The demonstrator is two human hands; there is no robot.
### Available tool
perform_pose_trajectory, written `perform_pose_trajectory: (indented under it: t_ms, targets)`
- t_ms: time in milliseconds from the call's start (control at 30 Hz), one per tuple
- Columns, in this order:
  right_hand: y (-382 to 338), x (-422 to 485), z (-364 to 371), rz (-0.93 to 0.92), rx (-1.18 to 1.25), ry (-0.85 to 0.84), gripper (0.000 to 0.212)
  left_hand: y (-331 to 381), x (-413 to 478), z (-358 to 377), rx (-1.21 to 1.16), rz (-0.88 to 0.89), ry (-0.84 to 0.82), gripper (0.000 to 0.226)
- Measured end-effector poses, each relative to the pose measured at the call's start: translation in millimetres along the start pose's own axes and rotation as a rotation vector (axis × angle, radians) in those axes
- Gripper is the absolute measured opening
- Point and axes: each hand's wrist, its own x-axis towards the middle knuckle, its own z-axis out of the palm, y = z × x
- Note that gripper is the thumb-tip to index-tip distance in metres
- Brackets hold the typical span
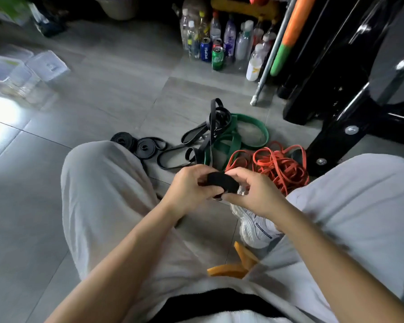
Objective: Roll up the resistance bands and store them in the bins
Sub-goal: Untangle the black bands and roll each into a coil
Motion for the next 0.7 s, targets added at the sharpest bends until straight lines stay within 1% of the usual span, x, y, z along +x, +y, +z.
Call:
perform_pose_trajectory:
  t_ms: [67, 167, 233, 333, 400, 533, 633, 700]
  targets:
    - [8.0, -1.9, 2.0, 0.043, 0.055, -0.02, 0.033, -1.7, -2.0, 0.9, -0.156, 0.0, 0.016, 0.025]
    - [13.2, -4.0, 5.5, 0.045, 0.261, 0.003, 0.023, -2.2, -6.1, 1.0, -0.412, -0.019, -0.016, 0.025]
    - [11.2, -5.3, 9.1, 0.017, 0.354, 0.047, 0.026, -4.0, -7.4, 2.0, -0.546, -0.05, -0.033, 0.023]
    - [5.1, -7.8, 11.7, -0.02, 0.477, 0.159, 0.027, -4.6, -5.5, 1.4, -0.773, -0.114, -0.051, 0.022]
    - [2.9, -7.6, 14.9, -0.041, 0.535, 0.188, 0.026, -4.5, -5.5, 1.6, -0.861, -0.146, -0.068, 0.024]
    - [3.6, -5.9, 23.7, -0.054, 0.603, 0.118, 0.029, -4.9, -10.8, 7.9, -0.983, -0.164, -0.088, 0.025]
    - [0.9, -8.7, 21.5, -0.064, 0.726, 0.088, 0.031, -5.4, -15.6, 14.2, -1.048, -0.165, -0.076, 0.026]
    - [0.5, -10.4, 20.4, -0.087, 0.713, 0.07, 0.038, -7.7, -20.8, 19.6, -1.136, -0.177, -0.079, 0.024]
